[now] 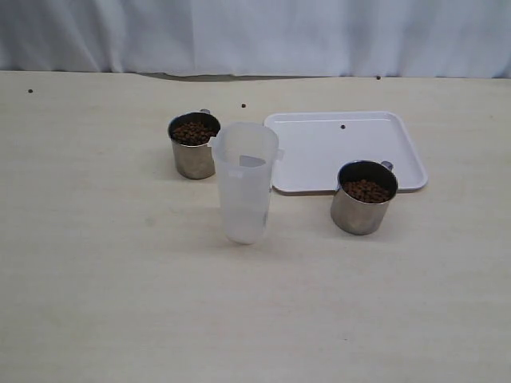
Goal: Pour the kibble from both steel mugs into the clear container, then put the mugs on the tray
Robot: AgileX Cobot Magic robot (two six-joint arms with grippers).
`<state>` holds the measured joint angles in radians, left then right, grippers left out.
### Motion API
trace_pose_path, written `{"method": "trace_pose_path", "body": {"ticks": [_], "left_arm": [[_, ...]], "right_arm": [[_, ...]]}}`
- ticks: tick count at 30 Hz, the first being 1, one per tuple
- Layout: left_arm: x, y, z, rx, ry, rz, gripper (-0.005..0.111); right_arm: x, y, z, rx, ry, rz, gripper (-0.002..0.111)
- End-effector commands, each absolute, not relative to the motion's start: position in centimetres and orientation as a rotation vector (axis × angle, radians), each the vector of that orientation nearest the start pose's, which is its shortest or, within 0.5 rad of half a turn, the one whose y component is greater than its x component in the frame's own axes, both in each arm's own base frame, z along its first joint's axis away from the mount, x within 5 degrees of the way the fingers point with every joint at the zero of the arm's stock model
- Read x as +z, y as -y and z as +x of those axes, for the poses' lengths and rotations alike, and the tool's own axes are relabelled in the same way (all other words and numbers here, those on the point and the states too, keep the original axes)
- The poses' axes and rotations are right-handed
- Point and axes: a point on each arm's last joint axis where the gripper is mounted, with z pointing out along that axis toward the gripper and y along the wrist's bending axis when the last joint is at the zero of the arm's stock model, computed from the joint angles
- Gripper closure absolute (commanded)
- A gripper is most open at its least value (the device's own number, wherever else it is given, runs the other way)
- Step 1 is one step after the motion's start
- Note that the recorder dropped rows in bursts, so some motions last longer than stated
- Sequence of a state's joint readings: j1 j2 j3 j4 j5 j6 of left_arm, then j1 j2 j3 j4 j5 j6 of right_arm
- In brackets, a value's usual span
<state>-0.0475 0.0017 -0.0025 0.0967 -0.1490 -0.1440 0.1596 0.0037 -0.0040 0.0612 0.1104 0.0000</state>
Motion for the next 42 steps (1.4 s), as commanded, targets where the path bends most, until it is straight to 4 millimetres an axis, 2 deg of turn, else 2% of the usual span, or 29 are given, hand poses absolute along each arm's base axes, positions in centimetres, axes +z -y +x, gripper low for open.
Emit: {"method": "trace_pose_path", "body": {"ticks": [1,7,10,12,14,19,22,25,31,34,37,39,42], "left_arm": [[23.3,0.4,5.2,-0.168,-1.257,-0.037,0.107],[23.7,0.5,5.1,-0.200,-1.221,-0.048,0.107],[24.7,0.6,4.6,-0.203,-1.098,-0.017,0.107],[25.3,0.7,4.9,-0.213,-1.051,-0.006,0.107],[25.2,0.8,5.8,-0.198,-1.082,0.007,0.107],[24.2,1.1,9.3,-0.141,-1.251,0.053,0.107],[24.1,1.3,12.0,-0.147,-1.344,0.055,0.107],[23.7,1.5,15.7,-0.140,-1.476,0.060,0.107],[21.1,1.9,22.1,-0.124,-1.688,0.104,0.107],[19.3,1.9,24.6,-0.065,-1.772,0.172,0.107],[17.3,0.8,26.4,-0.034,-1.862,0.140,0.107],[15.9,-0.4,27.0,-0.013,-1.911,0.102,0.107],[14.0,-2.0,27.2,-0.017,-1.965,0.153,0.107]], "right_arm": [[20.4,-0.9,5.6,0.174,-1.590,-0.079,0.103],[20.4,-0.9,5.6,0.174,-1.590,-0.079,0.103],[20.4,-0.9,5.6,0.174,-1.590,-0.079,0.103],[20.4,-0.9,5.6,0.174,-1.590,-0.079,0.103],[20.4,-0.9,5.6,0.174,-1.590,-0.079,0.103],[20.4,-0.9,5.6,0.174,-1.590,-0.079,0.103],[20.4,-0.9,5.6,0.174,-1.590,-0.079,0.103],[20.4,-0.9,5.6,0.174,-1.590,-0.079,0.103],[20.4,-0.9,5.6,0.174,-1.590,-0.079,0.103],[20.4,-0.9,5.6,0.174,-1.590,-0.079,0.103],[20.4,-0.9,5.6,0.174,-1.590,-0.079,0.103],[20.4,-0.9,5.6,0.174,-1.590,-0.079,0.103],[20.4,-0.9,5.6,0.174,-1.590,-0.079,0.103]]}}
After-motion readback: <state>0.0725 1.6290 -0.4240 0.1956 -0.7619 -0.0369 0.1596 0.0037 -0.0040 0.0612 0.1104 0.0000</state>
